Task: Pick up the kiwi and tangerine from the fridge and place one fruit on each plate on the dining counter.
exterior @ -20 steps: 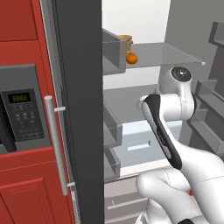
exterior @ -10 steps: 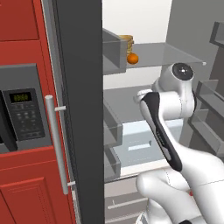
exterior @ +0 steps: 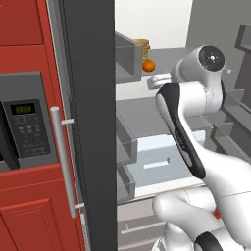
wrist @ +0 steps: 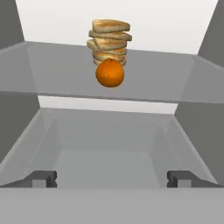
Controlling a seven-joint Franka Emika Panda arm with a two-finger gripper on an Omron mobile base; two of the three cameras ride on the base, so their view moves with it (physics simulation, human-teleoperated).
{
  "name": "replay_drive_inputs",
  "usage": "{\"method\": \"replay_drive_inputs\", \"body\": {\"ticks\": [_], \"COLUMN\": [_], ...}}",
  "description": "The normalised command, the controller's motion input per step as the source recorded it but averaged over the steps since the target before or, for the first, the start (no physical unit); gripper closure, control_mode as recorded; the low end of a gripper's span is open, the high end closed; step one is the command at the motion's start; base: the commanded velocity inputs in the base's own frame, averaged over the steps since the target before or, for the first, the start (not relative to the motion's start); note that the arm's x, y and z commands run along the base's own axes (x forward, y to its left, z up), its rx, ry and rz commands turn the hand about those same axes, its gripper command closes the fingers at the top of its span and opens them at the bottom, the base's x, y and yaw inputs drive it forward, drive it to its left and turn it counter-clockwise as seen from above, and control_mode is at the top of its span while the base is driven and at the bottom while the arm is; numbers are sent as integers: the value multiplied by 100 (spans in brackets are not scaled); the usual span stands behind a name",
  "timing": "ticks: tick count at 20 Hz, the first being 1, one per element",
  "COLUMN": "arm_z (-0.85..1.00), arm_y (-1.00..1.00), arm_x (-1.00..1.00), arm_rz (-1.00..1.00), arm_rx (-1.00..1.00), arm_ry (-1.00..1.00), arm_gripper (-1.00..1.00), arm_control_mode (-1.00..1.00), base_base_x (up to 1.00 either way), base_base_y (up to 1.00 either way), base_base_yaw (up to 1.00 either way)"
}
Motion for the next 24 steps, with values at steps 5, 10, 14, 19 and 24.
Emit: {"method": "replay_drive_inputs", "body": {"ticks": [5,10,14,19,24], "arm_z": [61,-11,-19,-24,-21], "arm_y": [0,0,1,14,9], "arm_x": [38,93,76,78,63], "arm_rz": [0,0,0,0,0], "arm_rx": [6,2,0,-4,-2], "arm_ry": [3,15,2,-1,-6], "arm_gripper": [-100,-100,-100,-100,-100], "arm_control_mode": [-100,-100,-100,-100,-100], "base_base_x": [0,0,0,0,0], "base_base_y": [0,0,0,0,0], "base_base_yaw": [0,0,0,0,0]}}
